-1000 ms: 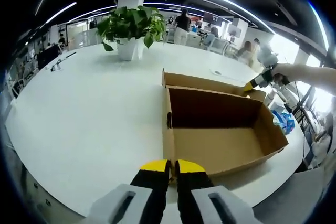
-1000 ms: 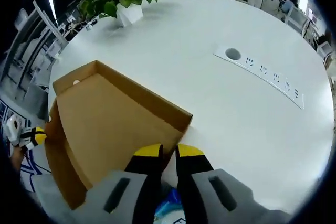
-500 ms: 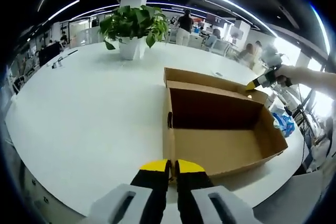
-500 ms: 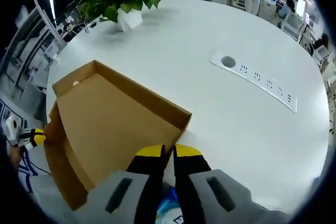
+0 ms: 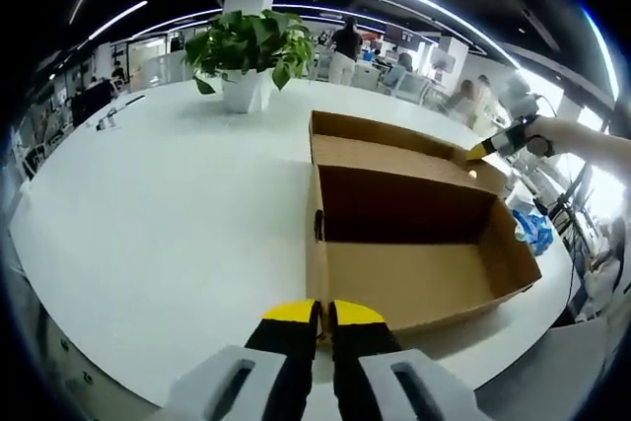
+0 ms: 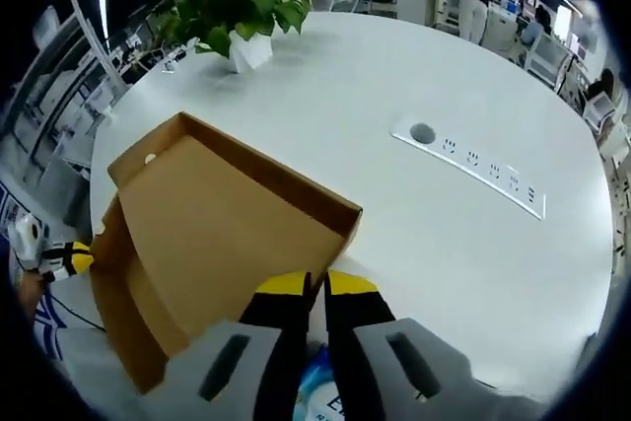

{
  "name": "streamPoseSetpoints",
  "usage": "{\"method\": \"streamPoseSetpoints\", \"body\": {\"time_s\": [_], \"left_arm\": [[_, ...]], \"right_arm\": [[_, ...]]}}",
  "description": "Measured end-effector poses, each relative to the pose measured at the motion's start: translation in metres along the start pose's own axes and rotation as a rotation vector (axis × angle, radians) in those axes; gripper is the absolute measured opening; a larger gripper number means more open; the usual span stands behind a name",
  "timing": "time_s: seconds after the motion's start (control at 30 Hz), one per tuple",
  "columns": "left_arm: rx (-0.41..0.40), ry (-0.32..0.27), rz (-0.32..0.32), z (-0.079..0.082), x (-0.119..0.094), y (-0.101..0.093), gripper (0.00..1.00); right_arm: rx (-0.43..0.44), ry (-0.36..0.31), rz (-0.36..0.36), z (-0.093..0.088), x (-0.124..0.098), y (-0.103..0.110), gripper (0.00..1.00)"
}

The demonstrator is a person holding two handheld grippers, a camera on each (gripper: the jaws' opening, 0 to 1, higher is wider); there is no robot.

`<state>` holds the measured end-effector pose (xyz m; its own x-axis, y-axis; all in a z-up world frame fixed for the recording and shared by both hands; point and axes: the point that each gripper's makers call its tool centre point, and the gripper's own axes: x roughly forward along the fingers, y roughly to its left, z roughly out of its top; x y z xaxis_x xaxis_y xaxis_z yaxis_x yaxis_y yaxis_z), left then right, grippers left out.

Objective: Operate the shoe box by opening the lid, removing the specified soft item, and placing it in the target area until the item is outside and the box remains undamaged.

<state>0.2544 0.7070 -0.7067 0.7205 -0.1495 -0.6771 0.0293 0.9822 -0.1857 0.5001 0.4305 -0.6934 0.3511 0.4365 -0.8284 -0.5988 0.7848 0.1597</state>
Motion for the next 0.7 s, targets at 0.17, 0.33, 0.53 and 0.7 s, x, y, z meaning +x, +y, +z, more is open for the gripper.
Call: {"method": "streamPoseSetpoints", "body": {"time_s": [0.17,0.33,0.53,0.7], "left_arm": [[-0.003,-0.002,-0.003,0.0,0.0,0.0,0.04],[0.007,-0.001,-0.002,0.0,0.0,0.0,0.04],[0.012,0.0,-0.002,0.0,0.0,0.0,0.04],[0.013,-0.002,-0.002,-0.001,-0.001,-0.001,0.04]], "right_arm": [[-0.007,-0.029,-0.004,0.005,-0.011,0.003,0.03],[-0.005,-0.06,-0.003,0.01,-0.02,0.004,0.02],[-0.01,-0.085,0.0,0.011,-0.032,0.008,0.02],[-0.01,-0.108,0.004,0.011,-0.044,0.014,0.01]]}}
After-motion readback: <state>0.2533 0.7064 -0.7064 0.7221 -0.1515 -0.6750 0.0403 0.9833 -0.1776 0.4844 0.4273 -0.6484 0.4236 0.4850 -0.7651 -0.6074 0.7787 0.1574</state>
